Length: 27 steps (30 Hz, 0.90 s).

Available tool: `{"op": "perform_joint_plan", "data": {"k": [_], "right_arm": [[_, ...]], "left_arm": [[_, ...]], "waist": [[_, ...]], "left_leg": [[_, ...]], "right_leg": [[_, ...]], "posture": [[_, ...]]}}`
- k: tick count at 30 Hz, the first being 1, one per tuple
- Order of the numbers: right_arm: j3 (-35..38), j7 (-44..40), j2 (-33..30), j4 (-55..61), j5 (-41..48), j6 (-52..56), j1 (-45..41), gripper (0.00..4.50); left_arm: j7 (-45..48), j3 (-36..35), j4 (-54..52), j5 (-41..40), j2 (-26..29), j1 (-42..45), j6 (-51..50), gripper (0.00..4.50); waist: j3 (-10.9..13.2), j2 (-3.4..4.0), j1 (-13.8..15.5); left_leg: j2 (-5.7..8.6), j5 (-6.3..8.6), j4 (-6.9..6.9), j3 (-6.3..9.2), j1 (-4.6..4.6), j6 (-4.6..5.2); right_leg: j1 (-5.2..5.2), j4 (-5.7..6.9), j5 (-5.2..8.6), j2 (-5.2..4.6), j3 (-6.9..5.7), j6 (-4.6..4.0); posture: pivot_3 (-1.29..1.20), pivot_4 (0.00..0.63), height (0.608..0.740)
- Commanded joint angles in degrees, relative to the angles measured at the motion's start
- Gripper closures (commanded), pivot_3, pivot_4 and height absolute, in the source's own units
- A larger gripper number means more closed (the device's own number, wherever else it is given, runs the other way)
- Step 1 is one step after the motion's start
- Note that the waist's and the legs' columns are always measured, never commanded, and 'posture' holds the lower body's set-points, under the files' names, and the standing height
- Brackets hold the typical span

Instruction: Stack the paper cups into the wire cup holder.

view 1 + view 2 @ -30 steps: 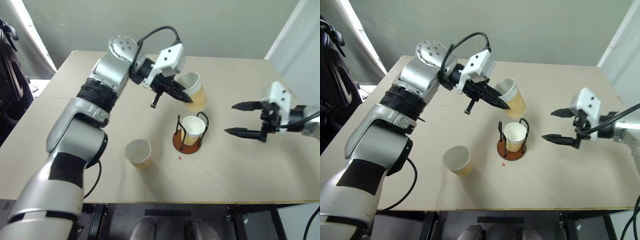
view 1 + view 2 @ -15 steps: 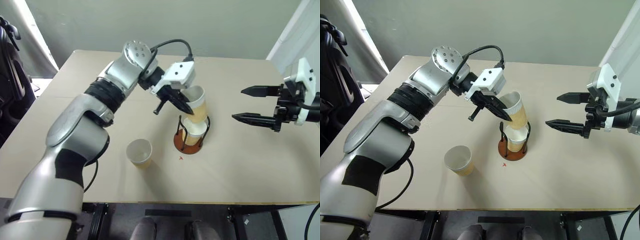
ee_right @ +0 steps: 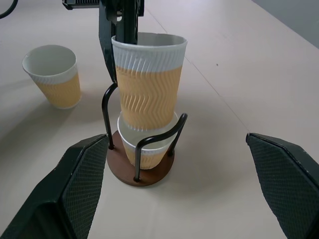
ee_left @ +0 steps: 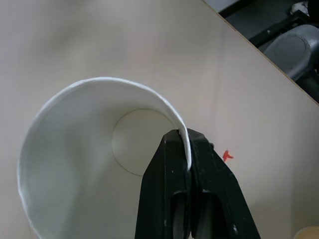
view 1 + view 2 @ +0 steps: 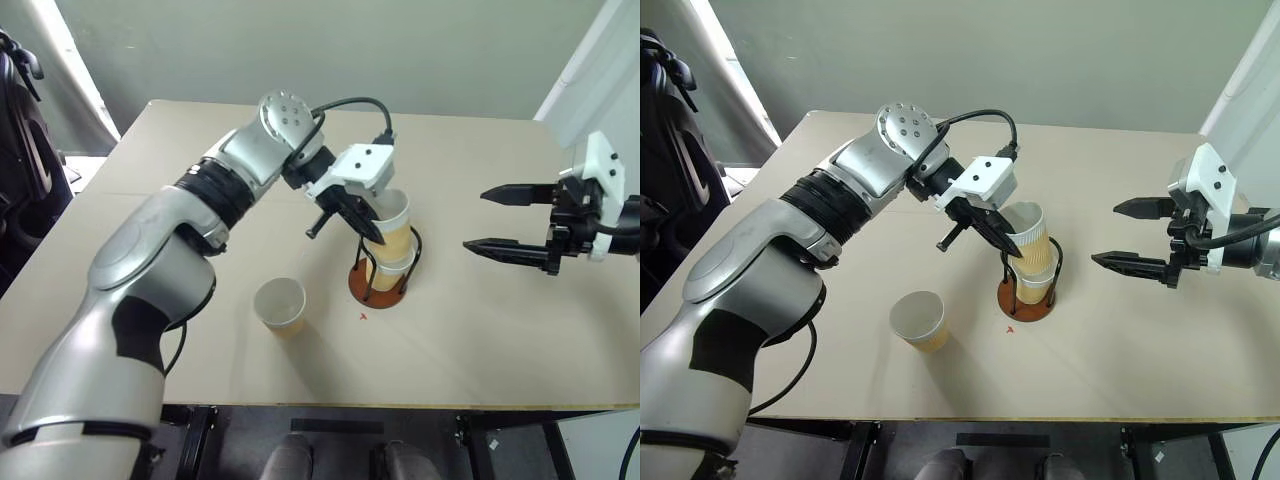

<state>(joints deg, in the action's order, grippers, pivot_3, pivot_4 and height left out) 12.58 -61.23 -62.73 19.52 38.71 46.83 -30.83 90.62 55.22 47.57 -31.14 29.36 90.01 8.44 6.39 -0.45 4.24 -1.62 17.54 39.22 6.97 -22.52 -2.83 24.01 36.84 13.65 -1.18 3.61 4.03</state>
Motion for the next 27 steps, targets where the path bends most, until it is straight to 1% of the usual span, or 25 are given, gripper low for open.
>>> {"op": "perform_joint_plan", "data": {"k": [1, 4, 6, 9, 10, 16, 19, 20, 23, 27], "right_arm": [[3.0, 0.4, -1.1, 1.5, 1.0, -0.4, -0.1, 0.00], [3.0, 0.4, -1.0, 1.5, 0.7, -0.8, 0.5, 0.00], [2.9, 0.5, -0.9, 1.5, 0.6, -1.0, 0.8, 0.00], [2.9, 0.6, -1.0, 1.5, 0.4, -1.3, 1.1, 0.00], [2.9, 0.6, -1.0, 1.5, 0.4, -1.3, 1.2, 0.00], [2.9, 0.7, -1.1, 1.6, 0.4, -1.3, 1.4, 0.00], [2.6, 1.0, -0.8, 1.6, 0.4, -1.4, 1.4, 0.00], [2.3, 1.2, -0.6, 1.7, 0.3, -1.5, 1.3, 0.00], [1.1, 2.2, 0.4, 1.6, -0.4, -2.2, 1.2, 0.00], [-0.6, 3.4, 2.0, 1.1, -1.7, -3.6, 0.9, 0.00]], "left_arm": [[1.9, 0.9, 0.1, 0.1, -0.3, 1.9, 2.3, 4.47], [1.9, 2.0, 0.9, 0.9, -0.9, 2.2, 3.3, 4.47], [1.9, 1.6, 2.6, 2.9, -1.9, 2.2, 5.2, 4.47], [1.9, 2.1, 4.0, 4.4, -2.6, 2.3, 6.3, 3.85], [1.9, 1.9, 4.5, 4.9, -2.8, 2.3, 6.8, 3.58], [1.9, -0.3, 5.5, 5.4, -4.0, 1.9, 7.6, 1.45], [1.9, -3.7, 5.9, 4.5, -5.1, 1.5, 6.2, 0.35], [1.9, -6.3, 6.6, 4.3, -5.9, 1.5, 5.3, 0.01], [1.9, -14.8, 9.0, 5.0, -7.1, 1.3, 3.9, 0.01], [1.8, -23.1, 10.8, 8.2, -5.8, 0.7, 3.0, 0.01]], "waist": [[0.0, 0.00, 0.0], [0.0, 0.00, 0.0], [0.0, 0.00, 0.1], [0.0, 0.00, 0.1], [0.0, 0.00, 0.1], [0.0, 0.00, 0.1], [0.0, 0.00, 0.1], [0.0, 0.00, 0.1], [0.0, 0.00, 0.1], [0.0, 0.01, 0.0]], "left_leg": [[0.00, 0.01, 0.01, 0.00, 0.00, 0.01], [0.01, 0.01, 0.04, 0.00, 0.00, 0.02], [0.01, 0.02, 0.05, 0.00, 0.00, 0.03], [0.01, 0.03, 0.08, 0.00, 0.00, 0.06], [0.01, 0.04, 0.09, -0.03, 0.01, 0.07], [0.05, 0.06, 0.15, -0.09, 0.01, 0.10], [0.08, 0.07, 0.19, -0.16, -0.02, 0.12], [0.08, 0.07, 0.21, -0.18, -0.02, 0.12], [0.12, 0.10, 0.30, -0.33, -0.09, 0.16], [0.09, 0.13, 0.39, -0.45, -0.07, 0.22]], "right_leg": [[0.00, 0.00, 0.00, 0.00, 0.00, 0.01], [-0.01, 0.01, 0.00, 0.00, 0.01, 0.02], [-0.02, 0.01, 0.00, 0.00, 0.01, 0.02], [-0.03, 0.01, 0.00, -0.01, 0.04, 0.04], [-0.03, 0.02, 0.00, -0.01, 0.04, 0.04], [-0.07, 0.03, 0.01, -0.01, 0.04, 0.07], [-0.07, 0.04, 0.01, -0.01, 0.04, 0.09], [-0.07, 0.05, 0.01, -0.01, 0.04, 0.10], [-0.07, 0.06, 0.03, -0.02, 0.03, 0.14], [-0.06, 0.08, 0.04, -0.01, 0.10, 0.16]], "posture": [[0.00, 0.150, 0.740], [0.00, 0.150, 0.740], [0.00, 0.150, 0.740], [0.00, 0.150, 0.740], [0.00, 0.150, 0.740], [0.00, 0.150, 0.740], [0.00, 0.150, 0.740], [0.00, 0.150, 0.740], [0.00, 0.150, 0.740], [0.00, 0.150, 0.740]]}}
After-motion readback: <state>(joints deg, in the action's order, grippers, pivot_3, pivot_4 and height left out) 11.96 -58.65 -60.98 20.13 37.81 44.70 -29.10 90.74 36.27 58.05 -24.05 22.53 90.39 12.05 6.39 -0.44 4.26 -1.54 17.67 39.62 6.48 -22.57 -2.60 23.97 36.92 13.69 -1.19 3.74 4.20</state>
